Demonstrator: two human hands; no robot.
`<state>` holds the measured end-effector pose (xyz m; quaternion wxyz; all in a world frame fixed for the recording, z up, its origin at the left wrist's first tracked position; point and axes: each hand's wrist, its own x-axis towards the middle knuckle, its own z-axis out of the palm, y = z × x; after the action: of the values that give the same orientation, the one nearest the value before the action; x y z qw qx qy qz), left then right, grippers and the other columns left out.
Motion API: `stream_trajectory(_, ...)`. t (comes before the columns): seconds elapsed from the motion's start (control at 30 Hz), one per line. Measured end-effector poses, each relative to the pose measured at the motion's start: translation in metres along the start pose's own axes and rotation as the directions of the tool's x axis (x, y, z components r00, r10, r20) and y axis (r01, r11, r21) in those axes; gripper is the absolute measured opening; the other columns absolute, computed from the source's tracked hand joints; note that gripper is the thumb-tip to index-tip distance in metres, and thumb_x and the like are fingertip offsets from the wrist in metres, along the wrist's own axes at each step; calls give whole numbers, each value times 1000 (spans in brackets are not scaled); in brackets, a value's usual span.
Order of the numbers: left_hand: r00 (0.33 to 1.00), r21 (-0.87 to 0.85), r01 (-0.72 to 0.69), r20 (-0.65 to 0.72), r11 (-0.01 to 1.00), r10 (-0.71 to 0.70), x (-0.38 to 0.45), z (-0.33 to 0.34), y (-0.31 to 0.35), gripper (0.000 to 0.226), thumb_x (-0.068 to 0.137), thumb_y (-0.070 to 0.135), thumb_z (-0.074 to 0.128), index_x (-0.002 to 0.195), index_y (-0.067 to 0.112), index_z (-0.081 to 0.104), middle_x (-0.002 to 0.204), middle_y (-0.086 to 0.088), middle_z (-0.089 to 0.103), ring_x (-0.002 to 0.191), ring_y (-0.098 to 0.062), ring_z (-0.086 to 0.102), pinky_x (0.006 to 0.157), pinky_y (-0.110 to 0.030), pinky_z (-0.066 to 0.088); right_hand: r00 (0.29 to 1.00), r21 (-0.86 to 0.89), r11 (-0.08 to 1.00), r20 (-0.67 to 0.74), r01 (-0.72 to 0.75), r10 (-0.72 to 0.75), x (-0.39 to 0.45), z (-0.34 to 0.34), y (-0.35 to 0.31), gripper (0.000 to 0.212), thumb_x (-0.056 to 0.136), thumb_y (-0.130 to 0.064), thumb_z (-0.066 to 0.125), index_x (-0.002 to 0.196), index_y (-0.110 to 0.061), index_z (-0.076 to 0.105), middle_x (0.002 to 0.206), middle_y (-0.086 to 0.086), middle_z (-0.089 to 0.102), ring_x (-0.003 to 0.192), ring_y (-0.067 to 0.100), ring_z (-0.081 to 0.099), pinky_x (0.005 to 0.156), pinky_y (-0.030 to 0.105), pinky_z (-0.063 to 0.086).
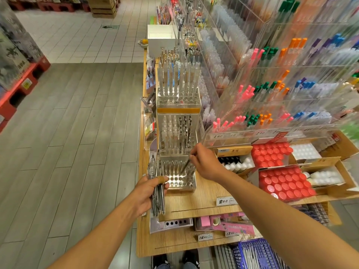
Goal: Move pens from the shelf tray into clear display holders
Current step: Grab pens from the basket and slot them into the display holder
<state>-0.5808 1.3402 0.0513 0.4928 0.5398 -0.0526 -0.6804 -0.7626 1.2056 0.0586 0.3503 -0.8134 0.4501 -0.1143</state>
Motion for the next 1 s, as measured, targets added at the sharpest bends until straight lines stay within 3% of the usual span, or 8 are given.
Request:
stream_trajectory(0.07,1000,-16,10,-4,1000,-10,1,0,-1,76,78,-1,71,143,-7,32,81,-18,63,60,-22,64,52,-30,58,999,-82,996,30,19,-16,2,6,3,8,101,-20,45,94,-19,42,82,-2,52,71,13,48,57,25,36)
stream_trajectory(0.3,998,-37,56,-1,998,-56,2,0,-7,62,84,-3,68,136,5,35,75,-15,63,59,-21,62,52,-30,58,994,-272,961,111,50,-20,6,16,7,8,97,-8,45,96,-15,42,96,6,52,78,21,50,66,34,41)
stream_trajectory(0.47,998,-15,65,19,998,-65,2,-3,-9,55,80,-1,72,124,8,41,72,-14,64,59,-21,62,52,-30,56,997,-276,960,77,48,-28,14,10,3,7,96,-9,45,95,-15,43,93,3,51,78,21,50,65,33,37)
stream_trajectory(0.7,998,16,66,11,998,-66,7,-4,-10,61,70,2,77,119,8,42,71,-13,64,58,-20,61,52,-30,55,991,-410,907,128,96,-47,15,14,4,9,95,-5,47,101,-12,46,95,6,55,79,20,53,65,30,39)
stream_trajectory(0.83,998,86,55,-17,995,-54,12,-4,-13,51,81,-2,74,123,2,46,73,-12,64,58,-18,60,52,-29,54,988,-482,870,149,101,-32,14,24,2,17,93,0,52,107,-8,55,101,6,56,82,25,59,66,33,46)
stream_trajectory(1.0,998,149,49,-43,988,-43,11,0,-15,64,71,4,82,125,3,49,77,-12,67,59,-19,63,51,-31,54,996,-532,846,90,33,18,14,34,1,20,91,1,56,105,-7,68,108,5,54,85,25,62,67,31,48)
